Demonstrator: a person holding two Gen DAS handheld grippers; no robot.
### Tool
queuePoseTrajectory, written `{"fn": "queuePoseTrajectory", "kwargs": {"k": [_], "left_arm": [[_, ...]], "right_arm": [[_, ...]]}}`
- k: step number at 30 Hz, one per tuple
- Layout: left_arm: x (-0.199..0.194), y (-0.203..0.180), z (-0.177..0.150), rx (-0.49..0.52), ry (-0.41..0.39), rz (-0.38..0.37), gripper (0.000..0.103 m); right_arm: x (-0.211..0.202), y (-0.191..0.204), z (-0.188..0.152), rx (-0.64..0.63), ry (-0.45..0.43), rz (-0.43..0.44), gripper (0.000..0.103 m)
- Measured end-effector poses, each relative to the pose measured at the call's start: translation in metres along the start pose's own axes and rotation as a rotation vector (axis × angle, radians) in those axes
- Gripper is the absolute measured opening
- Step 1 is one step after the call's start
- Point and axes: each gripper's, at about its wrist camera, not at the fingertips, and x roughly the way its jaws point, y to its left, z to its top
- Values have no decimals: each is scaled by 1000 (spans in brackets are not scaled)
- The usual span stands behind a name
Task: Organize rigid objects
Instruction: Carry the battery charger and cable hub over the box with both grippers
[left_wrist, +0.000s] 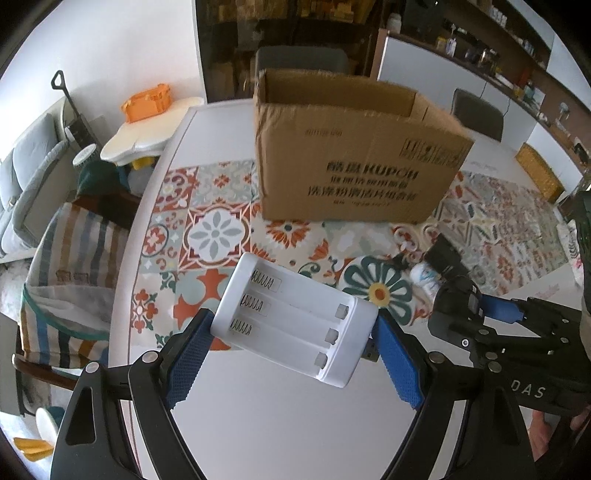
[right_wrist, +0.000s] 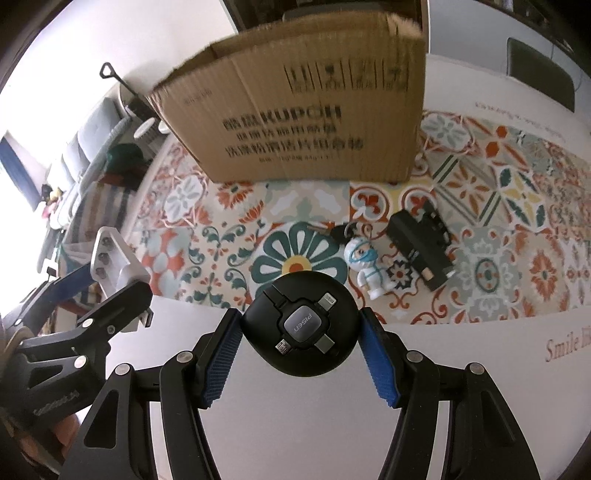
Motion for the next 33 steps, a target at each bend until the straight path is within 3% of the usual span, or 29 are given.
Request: {"fn": "queuePoseTrajectory", "kwargs": {"k": [16, 33], "left_arm": [[-52, -12, 32, 36, -145, -28, 86], [-78, -19, 78, 73, -271, -35, 86]], "right_arm": [[-81, 11, 18, -8, -199, -4, 64], [-123, 16, 52, -39, -345, -3, 64]]}}
